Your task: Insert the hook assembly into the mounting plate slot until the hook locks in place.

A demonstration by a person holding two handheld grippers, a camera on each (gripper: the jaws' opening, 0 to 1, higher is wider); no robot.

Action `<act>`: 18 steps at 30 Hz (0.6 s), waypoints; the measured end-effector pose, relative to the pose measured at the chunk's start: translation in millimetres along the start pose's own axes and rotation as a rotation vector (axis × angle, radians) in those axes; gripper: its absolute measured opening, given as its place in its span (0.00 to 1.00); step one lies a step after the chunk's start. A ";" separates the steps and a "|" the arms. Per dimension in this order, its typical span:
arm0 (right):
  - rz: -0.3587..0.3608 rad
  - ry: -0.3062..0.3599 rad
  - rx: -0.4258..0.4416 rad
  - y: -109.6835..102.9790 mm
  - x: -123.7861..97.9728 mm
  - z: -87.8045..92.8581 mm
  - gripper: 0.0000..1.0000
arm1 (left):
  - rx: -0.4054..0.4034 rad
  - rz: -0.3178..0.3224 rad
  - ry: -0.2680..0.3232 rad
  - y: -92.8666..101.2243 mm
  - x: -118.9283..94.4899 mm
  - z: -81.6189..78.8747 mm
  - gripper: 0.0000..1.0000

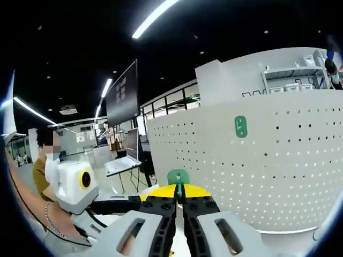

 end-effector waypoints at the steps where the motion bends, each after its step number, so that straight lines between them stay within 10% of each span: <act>1: 0.010 0.004 0.001 4.3 0.2 -2.0 0.00 | -0.002 -0.002 0.000 -1.2 -1.5 0.7 0.73; 18: 0.101 0.039 0.010 49.0 3.5 -23.6 0.00 | -0.007 -0.007 -0.049 -9.7 -17.9 23.3 0.72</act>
Point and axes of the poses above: the point that each gripper's makers call its tool centre point, and the gripper's own axes: x roughly forward along the fingers, y roughly to its right, z roughly out of its underside, the point moved 4 cm from there along -x, roughly backward along the fingers, and after that the axes turned 4 degrees about -x, right-handed, at the moved point
